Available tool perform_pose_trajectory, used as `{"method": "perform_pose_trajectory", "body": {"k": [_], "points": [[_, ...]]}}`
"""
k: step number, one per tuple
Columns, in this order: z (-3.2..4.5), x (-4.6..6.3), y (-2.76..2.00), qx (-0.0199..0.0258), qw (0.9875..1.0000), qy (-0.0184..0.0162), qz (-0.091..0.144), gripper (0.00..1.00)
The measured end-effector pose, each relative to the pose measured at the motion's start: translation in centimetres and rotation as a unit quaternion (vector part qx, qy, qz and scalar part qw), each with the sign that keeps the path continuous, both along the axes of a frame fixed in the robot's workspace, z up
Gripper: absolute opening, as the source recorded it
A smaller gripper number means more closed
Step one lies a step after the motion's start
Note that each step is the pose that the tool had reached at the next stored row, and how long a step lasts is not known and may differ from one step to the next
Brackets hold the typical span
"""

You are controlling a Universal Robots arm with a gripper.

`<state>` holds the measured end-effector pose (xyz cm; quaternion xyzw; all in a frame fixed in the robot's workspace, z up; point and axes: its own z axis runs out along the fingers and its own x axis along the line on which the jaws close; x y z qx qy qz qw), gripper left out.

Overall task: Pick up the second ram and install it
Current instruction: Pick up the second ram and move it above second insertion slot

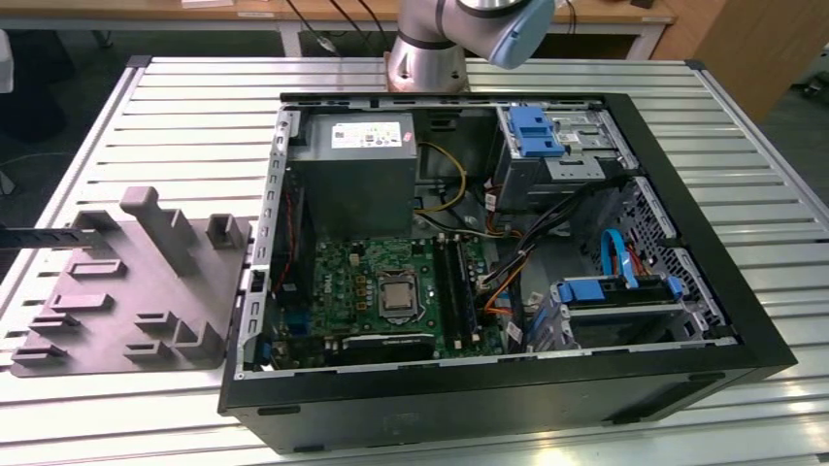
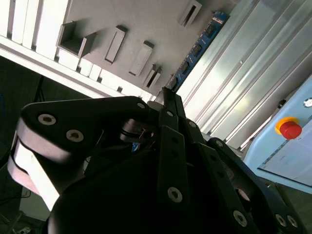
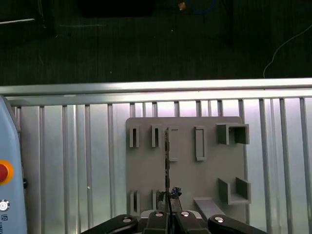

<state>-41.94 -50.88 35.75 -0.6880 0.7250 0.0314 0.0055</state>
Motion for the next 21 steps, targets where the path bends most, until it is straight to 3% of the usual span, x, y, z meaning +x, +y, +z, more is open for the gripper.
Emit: {"method": "perform_pose_trajectory", "body": {"k": [13,21], "points": [[3.48,0.0,0.00,0.0019,1.0000,-0.0008,0.000,0.12],[3.61,0.0,0.00,0.0019,1.0000,-0.0008,0.000,0.12]]}}
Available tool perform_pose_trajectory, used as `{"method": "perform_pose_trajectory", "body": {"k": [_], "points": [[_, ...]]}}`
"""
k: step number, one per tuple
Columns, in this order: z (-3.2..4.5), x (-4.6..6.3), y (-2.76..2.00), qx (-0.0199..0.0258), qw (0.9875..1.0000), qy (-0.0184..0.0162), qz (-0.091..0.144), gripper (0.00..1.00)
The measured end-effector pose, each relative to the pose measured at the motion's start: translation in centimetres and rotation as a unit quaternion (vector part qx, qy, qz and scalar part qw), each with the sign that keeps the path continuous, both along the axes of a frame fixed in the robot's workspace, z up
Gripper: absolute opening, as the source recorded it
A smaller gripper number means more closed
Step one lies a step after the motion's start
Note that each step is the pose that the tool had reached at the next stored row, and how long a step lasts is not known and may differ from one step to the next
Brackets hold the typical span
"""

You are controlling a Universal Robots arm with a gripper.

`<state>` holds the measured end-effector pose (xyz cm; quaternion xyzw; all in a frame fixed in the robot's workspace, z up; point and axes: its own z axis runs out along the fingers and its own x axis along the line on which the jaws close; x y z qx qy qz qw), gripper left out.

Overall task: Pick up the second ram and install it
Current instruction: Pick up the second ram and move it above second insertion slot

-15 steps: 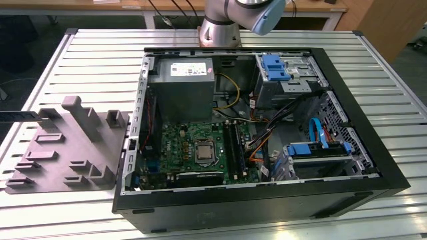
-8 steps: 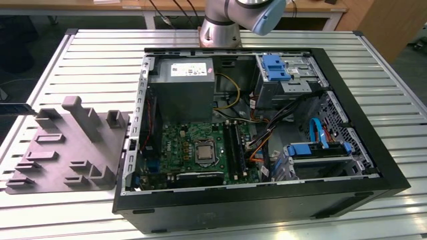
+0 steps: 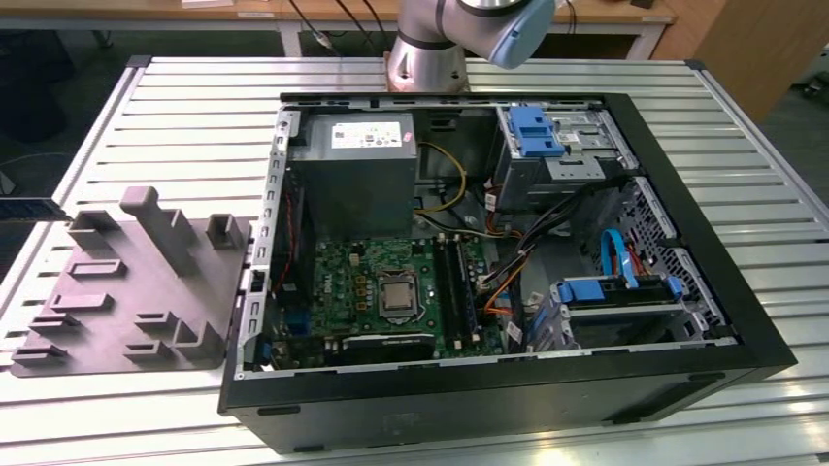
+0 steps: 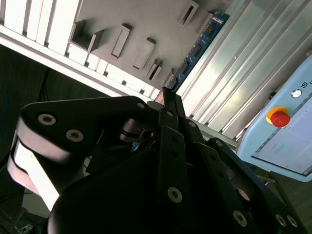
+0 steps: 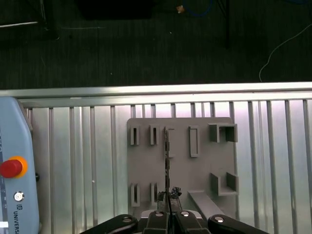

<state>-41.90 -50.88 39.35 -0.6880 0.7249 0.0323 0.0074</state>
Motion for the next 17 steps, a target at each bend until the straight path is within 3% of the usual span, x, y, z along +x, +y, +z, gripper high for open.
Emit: {"method": "perform_pose_trajectory", "body": {"k": [17], "points": [[-0.01,2.6,0.00,0.0000,1.0000,0.0000,0.000,0.12]]}}
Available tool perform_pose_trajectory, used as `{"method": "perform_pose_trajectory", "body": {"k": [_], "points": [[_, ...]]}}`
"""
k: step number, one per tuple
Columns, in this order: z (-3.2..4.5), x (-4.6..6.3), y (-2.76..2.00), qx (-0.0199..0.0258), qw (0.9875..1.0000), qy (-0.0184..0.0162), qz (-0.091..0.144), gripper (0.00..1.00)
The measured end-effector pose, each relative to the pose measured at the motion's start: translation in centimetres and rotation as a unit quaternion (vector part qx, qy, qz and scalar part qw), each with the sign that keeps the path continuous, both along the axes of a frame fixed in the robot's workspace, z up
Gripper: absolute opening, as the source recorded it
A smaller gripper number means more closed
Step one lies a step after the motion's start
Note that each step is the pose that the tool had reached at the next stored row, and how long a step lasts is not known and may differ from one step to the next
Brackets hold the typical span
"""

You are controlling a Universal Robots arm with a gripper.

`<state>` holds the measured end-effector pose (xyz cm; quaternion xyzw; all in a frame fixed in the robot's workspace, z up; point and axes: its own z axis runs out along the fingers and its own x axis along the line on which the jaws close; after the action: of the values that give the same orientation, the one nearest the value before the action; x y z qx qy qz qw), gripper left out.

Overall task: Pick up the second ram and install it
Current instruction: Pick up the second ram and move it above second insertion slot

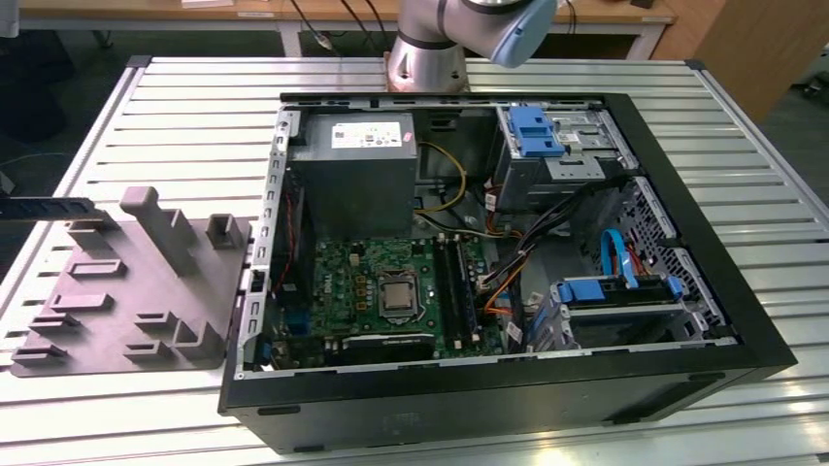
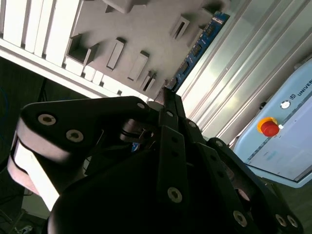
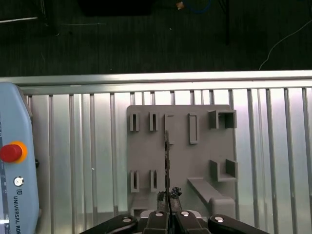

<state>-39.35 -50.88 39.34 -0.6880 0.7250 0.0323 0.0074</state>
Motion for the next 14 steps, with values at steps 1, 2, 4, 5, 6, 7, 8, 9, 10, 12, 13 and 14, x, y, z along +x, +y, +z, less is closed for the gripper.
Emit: {"method": "perform_pose_trajectory", "body": {"k": [1,2,4,5,6,7,8,9,10,12,13,14], "points": [[0.00,0.2,0.00,0.0000,1.0000,0.0000,0.000,0.12],[-0.01,0.5,0.00,0.0000,1.0000,0.0000,0.000,0.12],[-0.01,1.0,0.00,0.0001,1.0000,-0.0001,0.000,0.12],[0.00,1.3,0.00,0.0000,1.0000,0.0000,0.000,0.12],[0.00,1.6,0.00,0.0000,1.0000,0.0000,0.000,0.12],[0.00,1.9,0.00,0.0000,1.0000,0.0000,0.000,0.12],[-0.01,2.1,0.00,0.0000,1.0000,0.0000,0.000,0.12],[-0.01,2.4,0.00,0.0001,1.0000,0.0000,0.000,0.12],[0.00,2.6,0.01,0.0000,1.0000,0.0000,0.000,0.12],[0.00,3.3,0.04,0.0000,1.0000,0.0000,0.000,0.12],[0.00,3.5,0.06,0.0000,1.0000,0.0000,0.000,0.12],[0.00,3.8,0.07,0.0000,1.0000,0.0000,0.000,0.12]]}}
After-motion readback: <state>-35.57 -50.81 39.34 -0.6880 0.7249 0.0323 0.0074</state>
